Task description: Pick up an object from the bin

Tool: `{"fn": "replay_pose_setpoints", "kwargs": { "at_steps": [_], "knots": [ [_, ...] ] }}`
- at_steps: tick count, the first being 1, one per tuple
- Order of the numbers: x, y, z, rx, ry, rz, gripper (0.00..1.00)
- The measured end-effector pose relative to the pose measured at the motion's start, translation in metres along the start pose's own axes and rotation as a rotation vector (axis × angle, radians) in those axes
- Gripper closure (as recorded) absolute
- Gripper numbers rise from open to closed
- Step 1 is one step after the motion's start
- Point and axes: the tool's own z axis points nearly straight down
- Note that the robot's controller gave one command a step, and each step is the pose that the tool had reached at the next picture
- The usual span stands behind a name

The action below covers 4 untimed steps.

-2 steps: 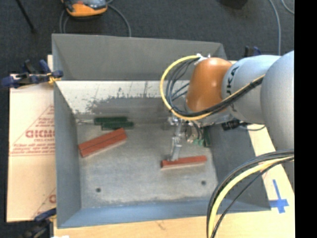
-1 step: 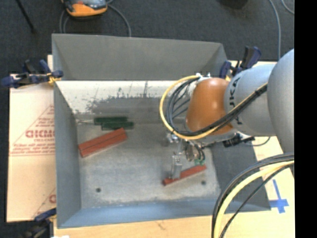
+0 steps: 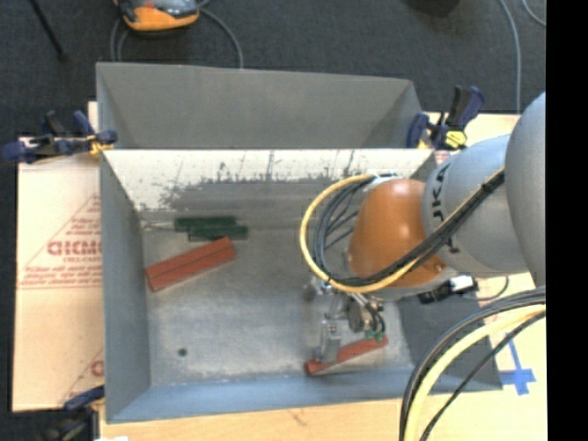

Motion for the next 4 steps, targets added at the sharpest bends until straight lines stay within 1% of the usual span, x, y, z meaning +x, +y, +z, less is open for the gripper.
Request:
{"fn": "replay_pose_setpoints", "kwargs": {
  "at_steps": [1,2,3,4],
  "knots": [
    [0.019,-0.066,-0.002,-0.001,0.001,-0.389,1.00],
    [0.019,-0.066,-0.002,-0.001,0.001,-0.389,1.00],
    [0.011,-0.062,-0.052,-0.003,0.009,-0.382,1.00],
    [0.026,-0.040,-0.003,-0.001,-0.005,-0.326,0.00]
  ]
}}
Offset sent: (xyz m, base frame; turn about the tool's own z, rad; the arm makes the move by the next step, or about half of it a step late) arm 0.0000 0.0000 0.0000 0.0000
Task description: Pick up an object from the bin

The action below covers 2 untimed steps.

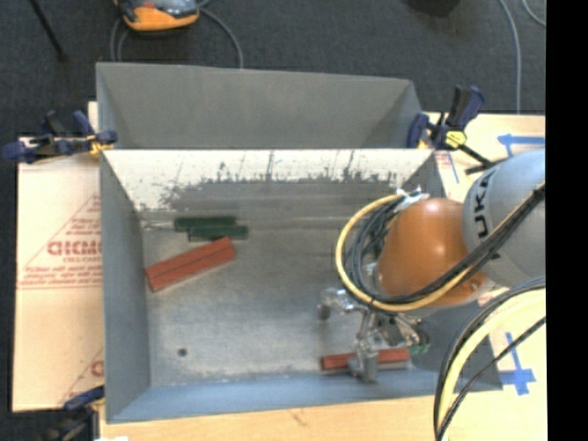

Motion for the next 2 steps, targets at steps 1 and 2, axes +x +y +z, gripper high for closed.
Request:
{"fn": "replay_pose_setpoints", "kwargs": {
  "at_steps": [1,2],
  "knots": [
    [0.0012,0.0014,0.0006,0.000,0.004,0.003,1.00],
    [-0.0011,0.0013,0.0014,0.002,-0.007,0.003,0.00]
  ]
}}
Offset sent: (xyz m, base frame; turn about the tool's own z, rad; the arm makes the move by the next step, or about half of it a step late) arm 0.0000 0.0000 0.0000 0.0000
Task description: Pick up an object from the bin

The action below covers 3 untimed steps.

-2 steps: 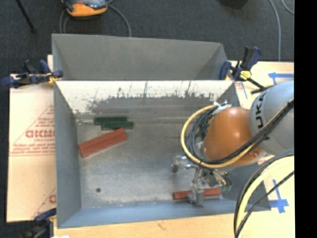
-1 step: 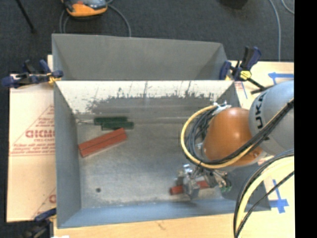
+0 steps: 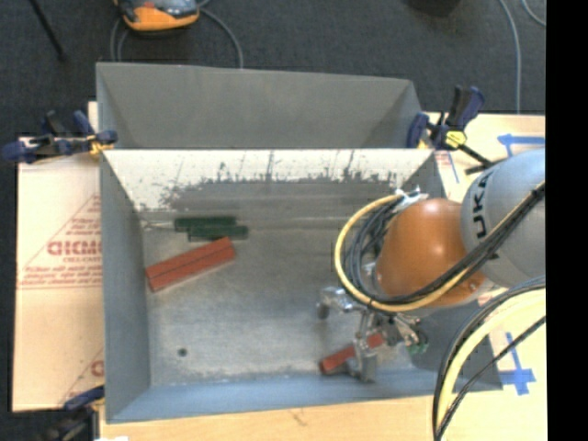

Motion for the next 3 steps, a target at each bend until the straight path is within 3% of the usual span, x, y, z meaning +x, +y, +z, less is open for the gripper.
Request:
{"fn": "replay_pose_setpoints", "kwargs": {
  "at_steps": [1,2,3],
  "knots": [
    [0.002,0.001,0.000,-0.002,0.007,0.000,1.00],
    [0.002,0.001,0.000,-0.002,0.007,0.000,1.00],
    [0.011,-0.023,-0.046,-0.006,0.022,0.030,1.00]
  ]
}}
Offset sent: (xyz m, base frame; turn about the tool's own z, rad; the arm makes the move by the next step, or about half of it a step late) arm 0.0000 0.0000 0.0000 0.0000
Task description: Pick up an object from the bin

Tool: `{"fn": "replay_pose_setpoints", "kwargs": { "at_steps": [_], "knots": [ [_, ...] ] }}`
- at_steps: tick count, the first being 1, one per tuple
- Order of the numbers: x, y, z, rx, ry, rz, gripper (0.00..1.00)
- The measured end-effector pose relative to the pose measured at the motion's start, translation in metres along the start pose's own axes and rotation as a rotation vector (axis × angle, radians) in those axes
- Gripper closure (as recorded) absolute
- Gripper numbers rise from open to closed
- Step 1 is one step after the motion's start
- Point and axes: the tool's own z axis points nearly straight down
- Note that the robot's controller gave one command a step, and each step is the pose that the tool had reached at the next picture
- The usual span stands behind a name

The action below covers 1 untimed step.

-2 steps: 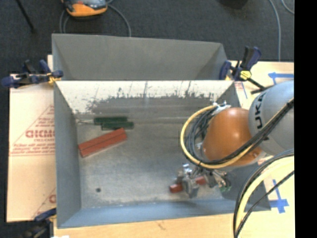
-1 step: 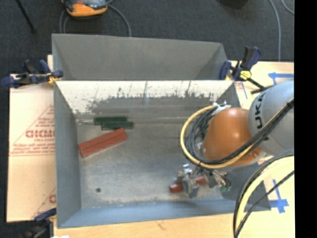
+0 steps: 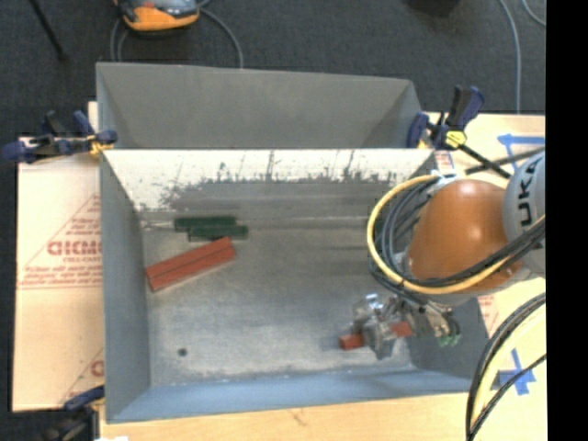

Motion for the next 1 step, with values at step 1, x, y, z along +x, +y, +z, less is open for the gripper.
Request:
{"fn": "replay_pose_setpoints", "kwargs": {
  "at_steps": [1],
  "knots": [
    [-0.0089,-0.0083,-0.1945,0.007,-0.016,0.056,1.00]
  ]
}}
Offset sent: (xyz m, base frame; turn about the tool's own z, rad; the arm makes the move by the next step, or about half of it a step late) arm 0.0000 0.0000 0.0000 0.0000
